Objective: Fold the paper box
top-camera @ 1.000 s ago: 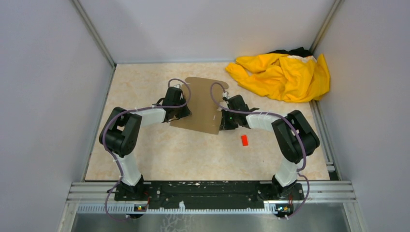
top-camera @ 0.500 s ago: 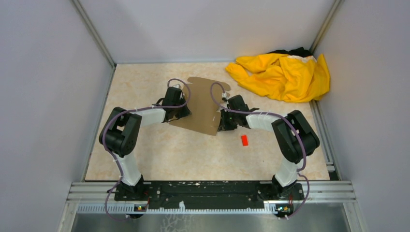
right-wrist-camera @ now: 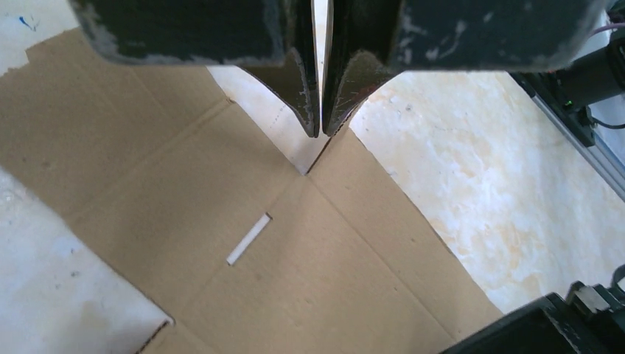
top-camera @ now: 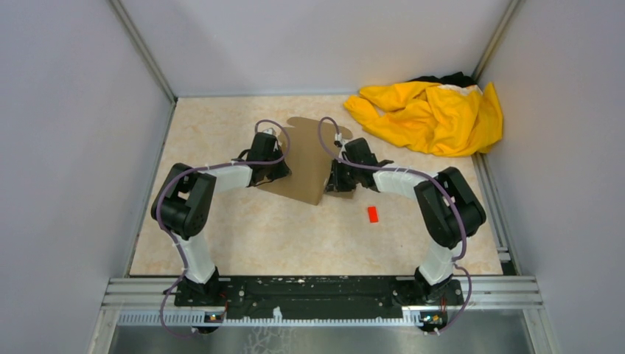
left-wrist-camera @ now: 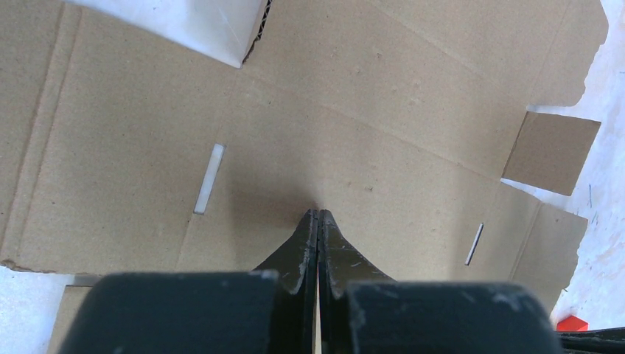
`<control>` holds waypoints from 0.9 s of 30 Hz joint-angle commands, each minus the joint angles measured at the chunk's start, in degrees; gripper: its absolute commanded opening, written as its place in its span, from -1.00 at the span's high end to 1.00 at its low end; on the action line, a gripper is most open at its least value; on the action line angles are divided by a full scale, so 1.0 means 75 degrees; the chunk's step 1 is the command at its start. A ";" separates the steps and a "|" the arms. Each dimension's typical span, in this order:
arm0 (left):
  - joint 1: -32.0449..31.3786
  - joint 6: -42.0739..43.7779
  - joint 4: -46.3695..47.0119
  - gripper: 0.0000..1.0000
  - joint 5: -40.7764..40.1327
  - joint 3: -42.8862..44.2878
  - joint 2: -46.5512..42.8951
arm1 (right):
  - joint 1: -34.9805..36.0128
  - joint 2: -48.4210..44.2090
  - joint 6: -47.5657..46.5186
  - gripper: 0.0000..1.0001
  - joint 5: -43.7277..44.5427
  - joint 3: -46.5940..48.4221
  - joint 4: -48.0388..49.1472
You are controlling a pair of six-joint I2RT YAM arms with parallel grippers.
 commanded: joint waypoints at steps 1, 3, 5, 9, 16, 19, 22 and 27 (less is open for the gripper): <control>0.0007 0.0220 -0.1589 1.00 -0.0177 -0.0556 0.0747 | 0.0143 0.0177 0.0055 0.90 -0.0147 0.0462 0.0467; 0.0002 0.0234 -0.1587 1.00 -0.0177 -0.0556 0.0753 | 0.0180 0.0270 0.0057 0.90 -0.0154 0.0525 0.0467; 0.0019 0.0241 -0.1584 1.00 -0.0165 -0.0556 0.0742 | 0.0217 0.0376 0.0059 0.90 -0.0170 0.0568 0.0467; 0.0022 0.0262 -0.1581 1.00 -0.0161 -0.0566 0.0735 | 0.0277 0.0575 0.0064 0.90 -0.0183 0.0622 0.0664; 0.0037 0.0291 -0.1580 1.00 -0.0153 -0.0547 0.0753 | 0.0377 0.0741 0.0059 0.90 -0.0174 0.0760 0.0677; 0.0048 0.0302 -0.1592 1.00 -0.0153 -0.0535 0.0760 | 0.0424 0.0756 0.0032 0.90 -0.0157 0.0867 0.0603; 0.0060 0.0312 -0.1600 1.00 -0.0153 -0.0521 0.0765 | 0.0473 0.0758 0.0002 0.89 -0.0128 0.0969 0.0539; 0.0060 0.0314 -0.1604 1.00 -0.0153 -0.0509 0.0774 | 0.0549 0.0770 -0.0052 0.88 -0.0072 0.1105 0.0306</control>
